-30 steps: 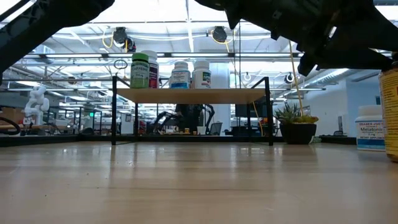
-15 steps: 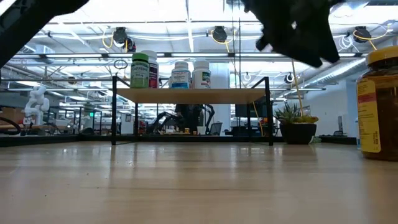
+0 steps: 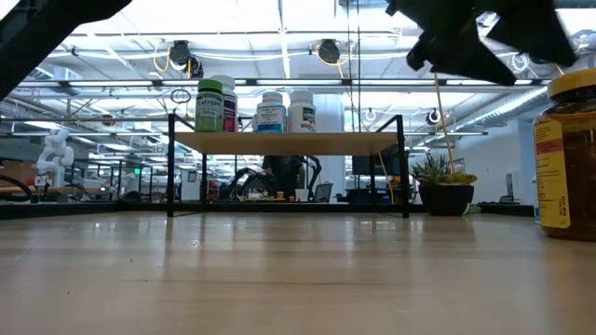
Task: Pick and place medicine bottles onto shelf by color
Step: Put the yellow pill bottle on the shelf
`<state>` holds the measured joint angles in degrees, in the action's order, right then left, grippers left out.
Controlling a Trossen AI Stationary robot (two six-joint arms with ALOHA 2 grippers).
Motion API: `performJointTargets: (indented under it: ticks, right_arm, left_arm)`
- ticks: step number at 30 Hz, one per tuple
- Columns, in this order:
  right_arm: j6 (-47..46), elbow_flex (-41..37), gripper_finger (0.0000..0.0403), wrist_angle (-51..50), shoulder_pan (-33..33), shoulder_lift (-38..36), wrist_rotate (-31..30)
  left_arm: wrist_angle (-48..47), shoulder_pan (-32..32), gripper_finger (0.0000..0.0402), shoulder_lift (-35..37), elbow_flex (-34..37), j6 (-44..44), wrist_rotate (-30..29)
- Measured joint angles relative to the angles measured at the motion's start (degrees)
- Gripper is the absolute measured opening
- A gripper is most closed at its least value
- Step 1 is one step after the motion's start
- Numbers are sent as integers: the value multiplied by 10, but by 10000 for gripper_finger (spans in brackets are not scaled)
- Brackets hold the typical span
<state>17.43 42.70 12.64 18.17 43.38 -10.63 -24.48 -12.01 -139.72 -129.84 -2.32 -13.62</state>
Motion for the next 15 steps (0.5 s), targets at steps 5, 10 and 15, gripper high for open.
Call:
performJointTargets:
  ticks: [5,10,15]
  right_arm:
    - [7,0,313,2,0,0,0]
    - [8,0,313,3,0,0,0]
    - [11,0,313,5,0,0,0]
  left_arm:
    - [87,1,360,-4,12,-21,34]
    - [165,8,366,-12,64,-4,61]
    - [283,13,362,-9,117,10,61]
